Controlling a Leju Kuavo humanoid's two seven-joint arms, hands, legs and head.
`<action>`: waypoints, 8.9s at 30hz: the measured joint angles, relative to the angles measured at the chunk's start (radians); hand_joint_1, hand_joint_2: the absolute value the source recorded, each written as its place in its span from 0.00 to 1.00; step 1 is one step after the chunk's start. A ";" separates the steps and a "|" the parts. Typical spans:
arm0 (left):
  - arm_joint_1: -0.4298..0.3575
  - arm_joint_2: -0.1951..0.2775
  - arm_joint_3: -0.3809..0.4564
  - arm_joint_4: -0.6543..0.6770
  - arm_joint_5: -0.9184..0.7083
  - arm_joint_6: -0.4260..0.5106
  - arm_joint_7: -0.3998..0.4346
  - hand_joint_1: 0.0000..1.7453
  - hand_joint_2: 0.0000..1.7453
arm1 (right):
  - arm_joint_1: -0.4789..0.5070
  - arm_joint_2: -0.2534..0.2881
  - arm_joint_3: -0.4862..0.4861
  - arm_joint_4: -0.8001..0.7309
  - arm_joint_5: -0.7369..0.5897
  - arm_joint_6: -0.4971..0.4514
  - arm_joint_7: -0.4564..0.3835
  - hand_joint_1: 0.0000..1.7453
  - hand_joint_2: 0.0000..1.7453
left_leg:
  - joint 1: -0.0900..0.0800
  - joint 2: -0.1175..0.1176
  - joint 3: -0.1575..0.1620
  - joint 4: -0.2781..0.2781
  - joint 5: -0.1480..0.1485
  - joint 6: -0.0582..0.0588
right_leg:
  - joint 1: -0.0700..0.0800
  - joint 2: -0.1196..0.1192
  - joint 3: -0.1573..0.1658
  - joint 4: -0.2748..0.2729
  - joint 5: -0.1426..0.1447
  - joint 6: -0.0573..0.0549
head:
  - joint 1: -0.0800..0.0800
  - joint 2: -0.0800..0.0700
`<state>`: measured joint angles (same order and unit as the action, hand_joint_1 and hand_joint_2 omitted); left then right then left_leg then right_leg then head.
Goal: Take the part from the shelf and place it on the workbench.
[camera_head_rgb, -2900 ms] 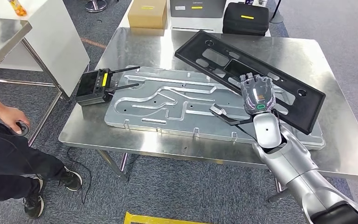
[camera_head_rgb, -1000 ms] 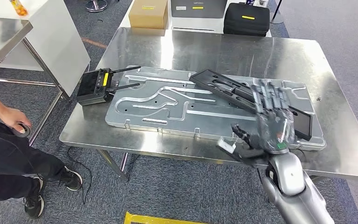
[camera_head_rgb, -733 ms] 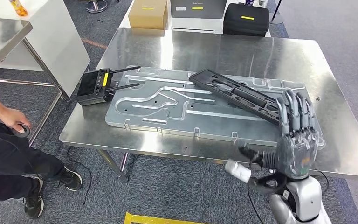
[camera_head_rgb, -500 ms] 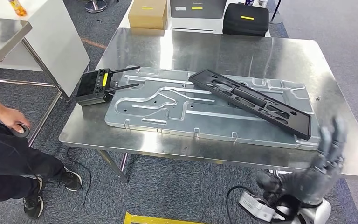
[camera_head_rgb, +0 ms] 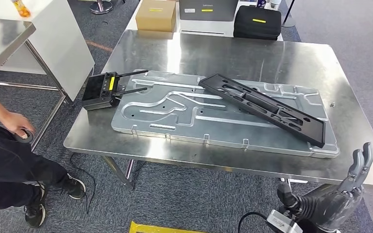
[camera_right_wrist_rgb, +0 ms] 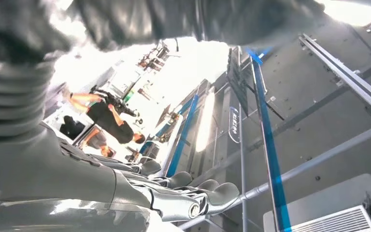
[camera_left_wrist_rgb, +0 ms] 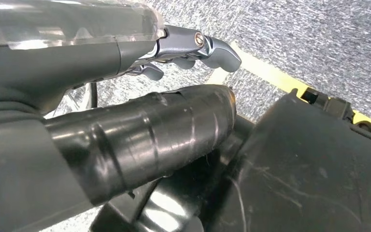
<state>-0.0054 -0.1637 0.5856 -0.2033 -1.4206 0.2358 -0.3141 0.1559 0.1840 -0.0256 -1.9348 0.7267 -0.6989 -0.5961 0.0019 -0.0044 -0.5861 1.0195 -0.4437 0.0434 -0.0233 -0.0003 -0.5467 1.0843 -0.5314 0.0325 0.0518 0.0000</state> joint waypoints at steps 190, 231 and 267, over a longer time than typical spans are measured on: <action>-0.053 0.031 0.151 0.000 0.007 -0.026 0.161 0.00 0.00 | -0.185 -0.054 -0.749 1.595 0.165 0.234 0.454 0.00 0.00 | -0.005 0.011 0.011 -0.018 0.000 -0.018 | 0.016 0.004 0.038 -0.084 0.022 -0.027 | -0.007 0.000; -0.044 0.032 0.192 0.000 0.008 -0.009 0.149 0.00 0.00 | -0.209 -0.033 -0.891 1.709 0.147 0.415 0.367 0.00 0.00 | 0.004 -0.016 0.027 0.108 -0.103 -0.040 | 0.013 0.064 -0.022 -0.074 0.068 -0.054 | -0.009 0.000; -0.043 0.038 0.198 0.000 0.008 0.000 0.140 0.00 0.00 | -0.209 -0.027 -0.865 1.720 0.215 0.448 0.422 0.00 0.00 | 0.009 -0.045 0.075 -0.012 -0.069 -0.018 | 0.008 0.125 -0.043 -0.064 0.079 -0.014 | -0.002 0.000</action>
<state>-0.0488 -0.1256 0.7837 -0.2033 -1.4130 0.2354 -0.1742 -0.0527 0.1575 -0.8903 -0.2152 0.9412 -0.2504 -0.1737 0.0106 -0.0495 -0.5109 1.0075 -0.5125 0.0252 -0.0149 0.1245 -0.5894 1.0203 -0.4523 0.0189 0.0499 0.0000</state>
